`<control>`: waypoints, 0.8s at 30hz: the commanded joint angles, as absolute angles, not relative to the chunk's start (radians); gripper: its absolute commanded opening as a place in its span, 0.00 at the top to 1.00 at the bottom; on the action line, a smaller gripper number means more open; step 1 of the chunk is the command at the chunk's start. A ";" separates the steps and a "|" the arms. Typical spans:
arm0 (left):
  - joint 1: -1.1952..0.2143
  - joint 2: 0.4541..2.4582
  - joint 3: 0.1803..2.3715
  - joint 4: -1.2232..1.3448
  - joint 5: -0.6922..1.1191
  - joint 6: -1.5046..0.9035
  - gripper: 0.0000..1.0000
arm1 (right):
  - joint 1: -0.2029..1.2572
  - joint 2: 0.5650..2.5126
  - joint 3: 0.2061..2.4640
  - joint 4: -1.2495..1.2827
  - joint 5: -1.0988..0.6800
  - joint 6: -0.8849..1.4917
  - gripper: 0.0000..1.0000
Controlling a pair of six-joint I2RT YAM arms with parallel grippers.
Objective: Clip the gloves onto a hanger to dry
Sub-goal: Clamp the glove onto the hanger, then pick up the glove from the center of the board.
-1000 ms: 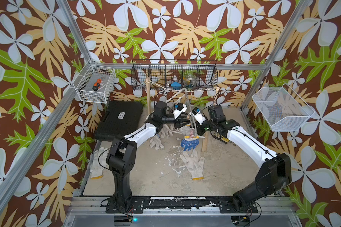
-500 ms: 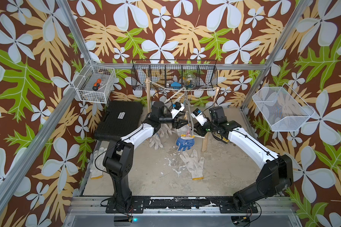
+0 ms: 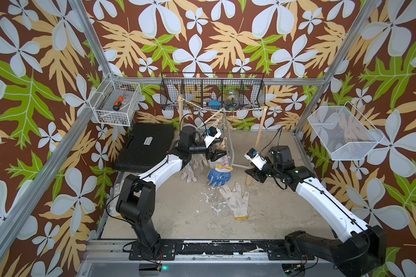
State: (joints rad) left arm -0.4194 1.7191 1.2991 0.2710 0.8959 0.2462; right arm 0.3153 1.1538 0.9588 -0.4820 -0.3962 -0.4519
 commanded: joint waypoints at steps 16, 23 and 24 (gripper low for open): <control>-0.414 1.507 1.123 0.102 0.732 0.297 0.15 | 0.666 0.914 0.637 -0.720 -0.231 -0.941 0.44; -0.416 1.340 0.984 0.054 0.724 0.243 0.14 | 0.758 0.958 0.523 -0.604 -0.173 -0.991 0.43; -0.416 1.318 0.963 0.041 0.730 0.235 0.14 | 0.759 0.971 0.511 -0.578 -0.157 -0.995 0.44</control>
State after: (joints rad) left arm -0.4168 1.3575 0.9958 0.0830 0.7334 0.2638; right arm 0.7502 0.9508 0.5320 -0.6506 -0.2226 -0.9535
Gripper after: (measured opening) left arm 0.860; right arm 0.566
